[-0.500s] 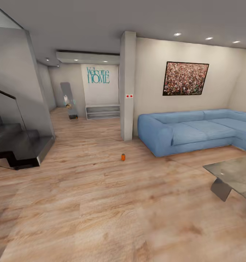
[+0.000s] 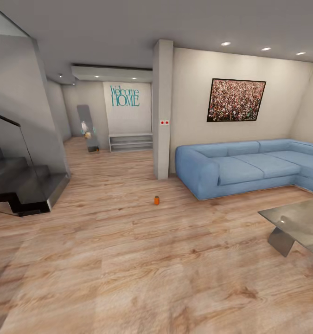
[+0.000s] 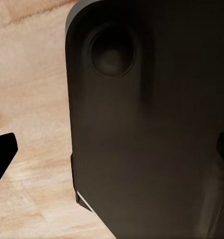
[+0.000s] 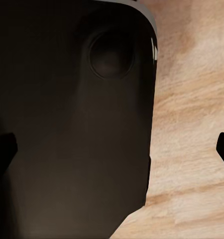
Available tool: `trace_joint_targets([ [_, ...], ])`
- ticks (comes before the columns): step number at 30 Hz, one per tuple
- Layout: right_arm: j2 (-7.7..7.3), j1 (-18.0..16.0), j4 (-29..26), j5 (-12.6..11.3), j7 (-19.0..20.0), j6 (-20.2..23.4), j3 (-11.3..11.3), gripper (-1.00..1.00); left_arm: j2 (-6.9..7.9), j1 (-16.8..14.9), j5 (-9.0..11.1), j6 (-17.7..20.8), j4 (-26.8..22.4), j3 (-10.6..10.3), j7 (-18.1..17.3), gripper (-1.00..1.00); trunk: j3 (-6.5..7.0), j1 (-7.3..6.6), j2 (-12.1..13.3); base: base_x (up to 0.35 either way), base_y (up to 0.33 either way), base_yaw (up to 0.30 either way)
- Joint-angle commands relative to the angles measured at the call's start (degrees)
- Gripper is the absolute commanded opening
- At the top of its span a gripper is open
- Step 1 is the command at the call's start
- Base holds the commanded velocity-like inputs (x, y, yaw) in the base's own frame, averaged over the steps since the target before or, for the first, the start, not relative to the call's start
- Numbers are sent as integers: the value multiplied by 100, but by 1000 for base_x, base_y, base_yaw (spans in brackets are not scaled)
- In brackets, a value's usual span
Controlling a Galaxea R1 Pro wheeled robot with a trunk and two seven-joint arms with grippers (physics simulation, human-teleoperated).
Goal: Put the three can of soda from the living room inside the tash can in the kitchen.
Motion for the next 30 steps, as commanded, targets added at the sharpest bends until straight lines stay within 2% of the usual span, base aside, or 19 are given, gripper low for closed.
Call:
trace_joint_targets([
  [1,0,0,0,0,0,0,0,100,0,0,0,0,0,0,0,100,0,0,0,0,0,0],
  [30,7,10,30,-60,-73,60,20,100,-30,1,20,63,6,38,10,100,0,0,0,0,0,0],
])
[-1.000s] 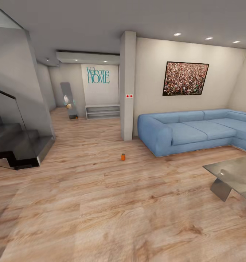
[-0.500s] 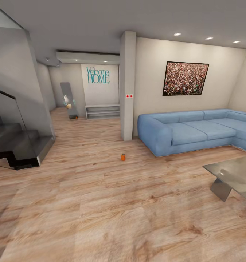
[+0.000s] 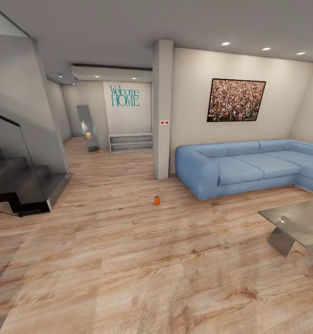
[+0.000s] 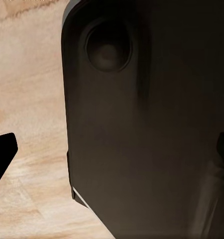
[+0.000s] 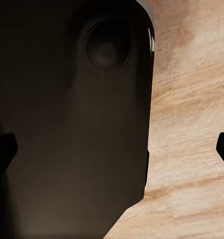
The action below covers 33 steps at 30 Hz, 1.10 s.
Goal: Put the three can of soda from the living room inside the tash can in the kitchen.
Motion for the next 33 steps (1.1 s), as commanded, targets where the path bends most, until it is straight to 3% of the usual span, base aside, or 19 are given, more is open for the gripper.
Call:
trace_joint_targets([
  [1,0,0,0,0,0,0,0,100,0,0,0,0,0,0,0,100,0,0,0,0,0,0],
  [15,-6,0,-7,2,4,-23,-1,100,-8,0,0,-7,-4,0,0,100,0,0,0,0,0,0],
  [22,-41,0,-21,27,20,-428,-4,100,-4,0,4,-26,-38,1,0,100,0,0,0,0,0,0],
  [23,-77,0,-126,32,37,-606,-4,100,3,0,7,-233,-180,-5,3,100,0,0,0,0,0,0],
  [28,-110,0,-566,34,53,-775,0,100,7,-44,8,-529,-474,-11,13,100,0,0,0,0,0,0],
  [31,-142,0,-1107,35,62,-841,0,100,10,-106,9,-630,-1033,-15,18,100,0,0,0,0,0,0],
  [33,-154,-2,-1598,35,114,-862,0,100,43,-127,10,-636,-1679,-13,9,100,0,0,0,0,0,0],
])
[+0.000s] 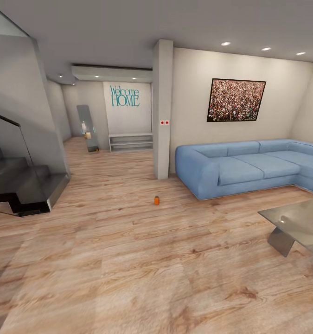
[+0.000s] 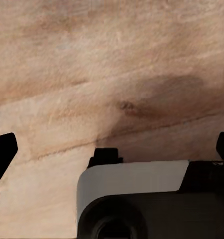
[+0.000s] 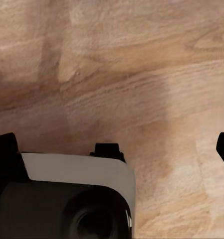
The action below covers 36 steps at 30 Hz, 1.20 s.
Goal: Put the three can of soda from the living room inside the tash can in the kitchen.
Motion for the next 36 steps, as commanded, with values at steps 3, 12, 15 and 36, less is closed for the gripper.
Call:
trace_joint_targets([
  [3,-4,-6,-688,0,238,-10,-6,100,34,-8,10,17,-947,4,-2,100,-1,0,0,0,0,0],
  [12,-7,-22,-3086,11,797,13,-3,100,13,39,-19,19,-3668,-9,63,100,-1,0,0,0,0,0],
  [15,-8,2,-4200,22,827,43,-3,100,16,44,-27,-15,-4290,-15,64,100,-1,0,0,0,0,0],
  [36,-672,845,-5143,-69,762,-654,-73,100,73,84,-21,-482,-3916,1,52,100,-1,0,0,0,0,0],
])
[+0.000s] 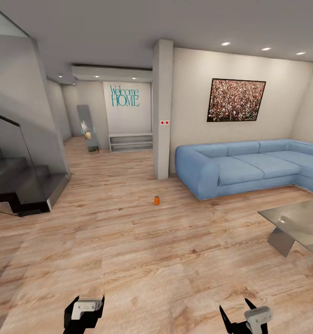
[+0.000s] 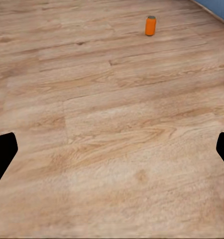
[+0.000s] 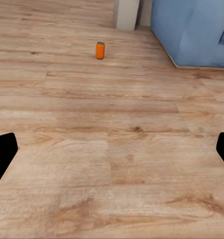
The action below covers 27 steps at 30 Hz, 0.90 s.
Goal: Put the three can of soda from the living room inside the tash can in the kitchen.
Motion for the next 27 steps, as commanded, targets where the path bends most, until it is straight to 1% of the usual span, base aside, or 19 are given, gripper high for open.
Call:
trace_joint_targets([
  [1,12,0,3,-1,-1,-1,2,100,0,-2,4,-1,63,1,0,100,0,0,0,0,0,0],
  [4,56,1,18,4,-3,-3,8,100,-1,-4,14,-5,231,1,0,100,0,0,0,0,0,0],
  [12,76,1,32,6,-4,-4,10,100,-1,-7,2,-6,302,-6,0,100,0,0,0,0,0,-74],
  [18,78,1,43,7,-4,-5,9,100,-1,-4,-5,-8,311,-14,0,100,0,0,0,0,0,-189],
  [27,79,1,59,6,-10,-5,10,100,-1,-6,-5,-6,313,-15,0,100,0,0,0,0,0,-235],
])
